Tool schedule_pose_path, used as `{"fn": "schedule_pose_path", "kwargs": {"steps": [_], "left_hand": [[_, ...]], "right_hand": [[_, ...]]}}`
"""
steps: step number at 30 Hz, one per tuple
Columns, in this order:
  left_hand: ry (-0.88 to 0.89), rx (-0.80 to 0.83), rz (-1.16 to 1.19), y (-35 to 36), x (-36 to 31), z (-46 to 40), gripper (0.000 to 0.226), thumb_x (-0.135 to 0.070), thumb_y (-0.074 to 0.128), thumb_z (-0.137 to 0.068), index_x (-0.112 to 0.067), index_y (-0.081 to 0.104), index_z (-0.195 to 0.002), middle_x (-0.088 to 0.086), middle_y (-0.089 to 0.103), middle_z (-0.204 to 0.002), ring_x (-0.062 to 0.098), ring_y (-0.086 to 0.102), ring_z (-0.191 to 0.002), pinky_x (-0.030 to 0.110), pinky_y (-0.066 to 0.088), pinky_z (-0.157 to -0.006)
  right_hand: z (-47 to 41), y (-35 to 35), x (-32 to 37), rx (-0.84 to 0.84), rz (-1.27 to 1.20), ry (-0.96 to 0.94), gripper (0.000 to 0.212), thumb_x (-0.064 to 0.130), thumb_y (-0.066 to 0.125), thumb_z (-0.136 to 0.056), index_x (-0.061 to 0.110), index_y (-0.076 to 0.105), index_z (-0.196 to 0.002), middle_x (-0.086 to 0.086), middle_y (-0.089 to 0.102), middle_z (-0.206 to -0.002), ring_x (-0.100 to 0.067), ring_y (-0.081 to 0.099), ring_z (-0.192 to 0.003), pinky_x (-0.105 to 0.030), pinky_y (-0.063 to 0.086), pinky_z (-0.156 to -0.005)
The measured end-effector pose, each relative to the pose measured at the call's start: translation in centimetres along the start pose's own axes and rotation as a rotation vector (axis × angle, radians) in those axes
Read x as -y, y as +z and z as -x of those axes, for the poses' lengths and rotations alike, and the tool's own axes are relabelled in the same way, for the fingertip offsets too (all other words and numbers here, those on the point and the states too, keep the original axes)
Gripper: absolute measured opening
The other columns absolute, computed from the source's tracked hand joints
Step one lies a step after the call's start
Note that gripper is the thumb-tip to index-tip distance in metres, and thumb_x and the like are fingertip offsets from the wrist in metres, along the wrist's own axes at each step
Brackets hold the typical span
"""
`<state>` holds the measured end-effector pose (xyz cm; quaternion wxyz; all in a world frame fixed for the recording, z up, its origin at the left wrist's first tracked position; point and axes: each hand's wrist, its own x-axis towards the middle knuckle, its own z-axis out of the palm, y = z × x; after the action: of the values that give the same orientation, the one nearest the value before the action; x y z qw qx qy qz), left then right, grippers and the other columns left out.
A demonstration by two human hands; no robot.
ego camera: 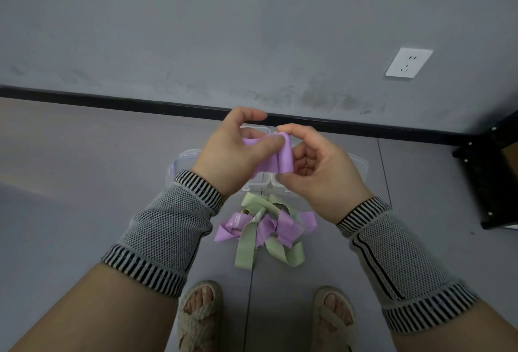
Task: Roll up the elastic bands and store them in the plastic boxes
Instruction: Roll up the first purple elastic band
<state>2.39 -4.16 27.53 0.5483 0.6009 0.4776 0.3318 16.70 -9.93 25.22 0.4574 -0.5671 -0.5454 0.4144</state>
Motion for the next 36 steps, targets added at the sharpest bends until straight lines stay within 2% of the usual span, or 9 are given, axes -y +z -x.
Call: {"fn": "schedule_pose_path", "kwargs": {"steps": [7,10,15,18,23,25,28,33,36], "left_hand": [[0.063,-0.065,-0.073,0.0,0.1,0.0,0.051,-0.015,0.076,-0.075,-0.026,0.053,-0.119,0.012,0.067,-0.091,0.02,0.064,-0.084,0.037,0.055,-0.079],[0.058,-0.058,-0.061,0.1,0.1,0.0,0.052,-0.014,0.077,-0.074,-0.026,0.054,-0.119,0.01,0.067,-0.092,0.019,0.065,-0.083,0.034,0.056,-0.078],[0.073,-0.07,-0.035,-0.1,0.1,0.0,0.042,-0.008,0.073,-0.077,-0.03,0.057,-0.109,0.006,0.065,-0.085,0.014,0.06,-0.074,0.028,0.054,-0.071],[0.093,-0.097,-0.024,-0.3,0.1,-0.1,0.039,-0.007,0.072,-0.078,-0.03,0.056,-0.104,0.0,0.061,-0.078,0.012,0.058,-0.07,0.027,0.052,-0.068],[0.116,-0.084,-0.027,0.1,0.3,-0.1,0.04,-0.008,0.072,-0.078,-0.024,0.056,-0.111,-0.002,0.059,-0.073,0.007,0.055,-0.065,0.018,0.046,-0.058],[0.119,-0.088,-0.031,0.3,0.3,0.0,0.041,-0.009,0.072,-0.078,-0.023,0.056,-0.113,-0.004,0.058,-0.072,0.003,0.054,-0.062,0.014,0.044,-0.056],[0.126,-0.095,-0.038,0.6,0.1,0.0,0.041,-0.01,0.072,-0.077,-0.024,0.055,-0.112,-0.006,0.06,-0.072,-0.003,0.054,-0.06,0.012,0.045,-0.057],[0.092,-0.071,0.025,0.7,-0.2,0.1,0.042,-0.013,0.076,-0.076,-0.022,0.056,-0.112,-0.006,0.07,-0.09,0.004,0.065,-0.077,0.025,0.053,-0.075],[0.073,-0.049,0.006,0.5,-0.2,0.1,0.047,-0.013,0.076,-0.076,-0.023,0.055,-0.117,-0.007,0.071,-0.088,0.006,0.065,-0.075,0.025,0.054,-0.074]], "right_hand": [[0.2,0.0,0.2,0.032,-0.059,0.007,0.065,-0.001,0.07,-0.079,0.046,0.049,-0.118,-0.005,0.064,-0.086,-0.013,0.061,-0.08,-0.024,0.053,-0.072],[0.1,-0.1,0.0,-0.026,-0.051,-0.003,0.055,0.007,0.074,-0.078,0.043,0.054,-0.115,-0.01,0.066,-0.085,-0.015,0.061,-0.075,-0.026,0.053,-0.072],[0.0,-0.4,0.3,-0.102,-0.054,-0.029,0.046,0.0,0.07,-0.08,0.037,0.059,-0.105,-0.019,0.066,-0.082,-0.02,0.057,-0.067,-0.041,0.055,-0.071],[0.0,-0.5,0.4,-0.112,-0.075,-0.033,0.046,-0.002,0.068,-0.081,0.035,0.059,-0.106,-0.016,0.067,-0.081,-0.019,0.059,-0.066,-0.042,0.055,-0.072],[-0.1,-0.2,0.3,-0.118,-0.069,-0.037,0.05,-0.002,0.068,-0.081,0.034,0.058,-0.113,-0.022,0.063,-0.082,-0.018,0.055,-0.067,-0.031,0.053,-0.07],[-0.1,0.0,0.3,-0.132,-0.053,-0.031,0.054,-0.001,0.07,-0.08,0.035,0.055,-0.117,-0.014,0.06,-0.077,-0.012,0.054,-0.066,-0.022,0.051,-0.068],[-0.2,0.1,0.3,-0.169,-0.049,-0.002,0.059,0.002,0.074,-0.077,0.04,0.05,-0.116,-0.005,0.062,-0.076,-0.009,0.058,-0.067,-0.02,0.052,-0.069],[-0.3,-0.1,0.2,-0.184,0.016,0.036,0.042,0.008,0.077,-0.074,0.031,0.052,-0.098,0.002,0.064,-0.071,-0.011,0.058,-0.063,-0.029,0.054,-0.066],[-0.3,-0.1,0.2,-0.194,0.062,0.027,0.032,0.01,0.079,-0.071,0.028,0.056,-0.084,0.001,0.064,-0.074,-0.012,0.059,-0.065,-0.029,0.054,-0.066]]}}
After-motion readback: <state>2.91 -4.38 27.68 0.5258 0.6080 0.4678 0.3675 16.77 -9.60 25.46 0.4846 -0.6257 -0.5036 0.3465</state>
